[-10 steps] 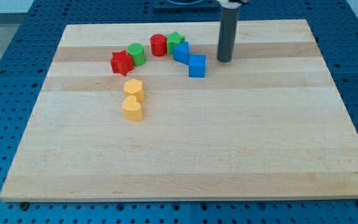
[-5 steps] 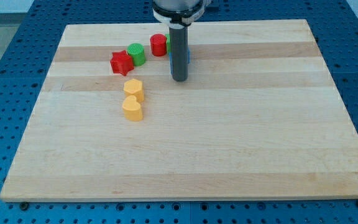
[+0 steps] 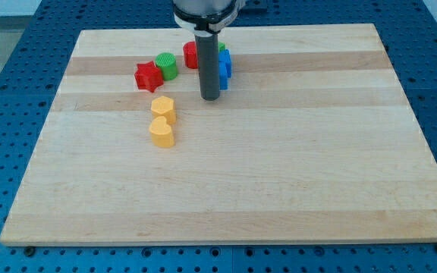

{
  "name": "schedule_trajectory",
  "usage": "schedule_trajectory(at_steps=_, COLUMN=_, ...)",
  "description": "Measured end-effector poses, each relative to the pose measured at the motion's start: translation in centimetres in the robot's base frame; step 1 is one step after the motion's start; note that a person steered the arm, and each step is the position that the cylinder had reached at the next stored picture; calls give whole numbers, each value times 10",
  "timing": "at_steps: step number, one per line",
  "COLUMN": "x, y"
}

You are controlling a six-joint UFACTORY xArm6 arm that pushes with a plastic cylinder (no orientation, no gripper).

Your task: Move the blue blocks to the bottom right of the green star

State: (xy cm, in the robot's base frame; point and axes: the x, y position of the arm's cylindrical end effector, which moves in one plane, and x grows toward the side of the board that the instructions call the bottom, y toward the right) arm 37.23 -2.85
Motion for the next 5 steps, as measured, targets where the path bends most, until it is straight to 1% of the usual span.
schedule_trajectory(at_steps=2, x=-20, y=5)
schedule_trajectory(at_steps=3, x=-10, y=5)
schedule_trajectory(at_steps=4, x=20, y=12)
schedule_trajectory(at_steps=5, x=69, y=31)
